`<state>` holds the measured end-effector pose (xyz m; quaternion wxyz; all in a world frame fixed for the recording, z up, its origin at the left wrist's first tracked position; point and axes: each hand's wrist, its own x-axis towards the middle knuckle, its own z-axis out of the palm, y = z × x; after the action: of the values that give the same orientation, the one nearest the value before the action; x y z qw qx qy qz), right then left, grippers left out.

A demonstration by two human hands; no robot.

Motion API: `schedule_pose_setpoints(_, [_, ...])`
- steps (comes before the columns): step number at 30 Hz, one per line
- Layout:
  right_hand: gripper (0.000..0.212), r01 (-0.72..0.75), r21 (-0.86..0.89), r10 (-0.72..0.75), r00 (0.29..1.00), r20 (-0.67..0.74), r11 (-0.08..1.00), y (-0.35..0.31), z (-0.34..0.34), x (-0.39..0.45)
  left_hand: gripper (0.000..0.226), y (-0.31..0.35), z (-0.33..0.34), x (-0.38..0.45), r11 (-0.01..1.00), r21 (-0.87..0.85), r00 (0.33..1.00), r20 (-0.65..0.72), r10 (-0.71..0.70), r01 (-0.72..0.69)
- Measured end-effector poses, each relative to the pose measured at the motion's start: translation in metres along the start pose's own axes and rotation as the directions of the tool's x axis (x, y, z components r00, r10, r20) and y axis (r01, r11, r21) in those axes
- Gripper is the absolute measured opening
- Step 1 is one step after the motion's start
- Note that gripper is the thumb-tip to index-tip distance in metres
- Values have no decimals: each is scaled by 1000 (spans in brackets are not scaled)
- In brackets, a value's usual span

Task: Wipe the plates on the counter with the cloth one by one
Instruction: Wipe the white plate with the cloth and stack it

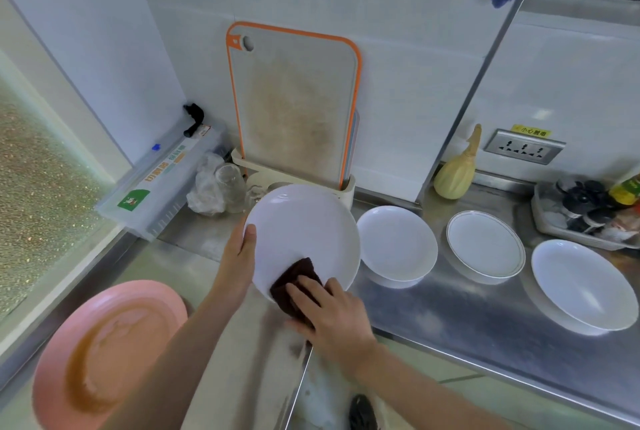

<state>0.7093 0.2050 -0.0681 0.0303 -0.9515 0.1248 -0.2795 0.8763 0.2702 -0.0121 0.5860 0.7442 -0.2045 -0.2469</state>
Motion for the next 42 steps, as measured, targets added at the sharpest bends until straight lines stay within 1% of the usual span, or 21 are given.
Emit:
schedule_pose_setpoints(2, [35,87,-43,-88,996,-17,995,23,-2,-6,33,6,-18,6,1000,-11,998,62,-4,5])
schedule_pose_setpoints(5, [33,154,-91,-159,986,-56,984,50,-6,-8,30,18,-29,8,999,-7,985,164,-46,48])
schedule_pose_setpoints(7, [43,160,-97,-170,980,-107,982,55,-9,-5,29,23,-30,8,996,-61,986,157,-51,61])
schedule_pose_setpoints(9, [47,125,-98,-140,975,-171,987,53,-15,2,30,27,-26,3,982,-187,990,142,-9,36])
schedule_pose_setpoints(11, [38,90,-108,-113,966,-234,990,45,-20,12,43,27,-10,-9,946,-324,996,91,19,12])
schedule_pose_setpoints(13, [33,27,-100,-54,958,-280,995,33,-21,19,52,23,14,-27,907,-421,998,-58,-6,-19])
schedule_pose_setpoints(14, [33,-6,-81,-17,958,-286,997,28,-19,20,52,20,23,-33,889,-456,990,-137,-20,-46])
schedule_pose_setpoints(15, [36,-34,-64,14,959,-283,997,23,-15,18,49,18,28,-35,880,-470,982,-187,-23,-69])
schedule_pose_setpoints(17, [46,-55,-53,40,970,-239,997,18,-7,9,40,13,29,-30,898,-435,982,-187,-16,-68])
schedule_pose_setpoints(21, [54,-21,-57,10,980,-197,998,36,-1,-7,35,12,8,-14,946,-321,997,-80,10,-35])
schedule_pose_setpoints(25, [62,-31,-150,15,994,-109,988,61,-5,-7,36,14,-5,-8,960,-279,999,26,40,-31])
schedule_pose_setpoints(28, [76,-95,-146,93,995,-20,985,62,-6,-2,37,17,-5,-6,956,-291,999,30,37,-27])
schedule_pose_setpoints(30, [83,-155,-88,160,986,48,984,60,-7,-1,37,18,-4,-4,952,-305,999,22,24,-16])
schedule_pose_setpoints(32, [86,-188,-14,188,977,104,982,58,-9,-1,36,17,-6,-4,944,-328,1000,24,0,8])
schedule_pose_setpoints(34, [87,-221,25,216,968,125,975,52,-11,-2,34,12,-7,-4,933,-357,999,20,-42,46])
schedule_pose_setpoints(36, [88,-267,3,265,958,113,964,47,-13,-2,31,6,-9,-7,919,-385,996,10,-88,85])
schedule_pose_setpoints(38, [86,-383,-3,381,919,105,924,45,-13,0,30,0,-11,-9,924,-370,995,18,-100,100])
schedule_pose_setpoints(39, [81,-494,42,488,866,104,868,47,-10,-1,31,-2,-12,-10,931,-349,994,23,-102,104])
schedule_pose_setpoints(40, [73,-629,162,610,777,152,761,48,-11,0,31,-4,-13,-12,937,-332,994,25,-107,109])
schedule_pose_setpoints(41, [62,-749,337,721,653,230,571,50,-12,1,32,-6,-15,-13,939,-326,993,24,-112,114])
schedule_pose_setpoints(42, [52,-793,525,793,519,319,309,50,-14,5,32,-9,-16,-14,936,-330,993,25,-118,119])
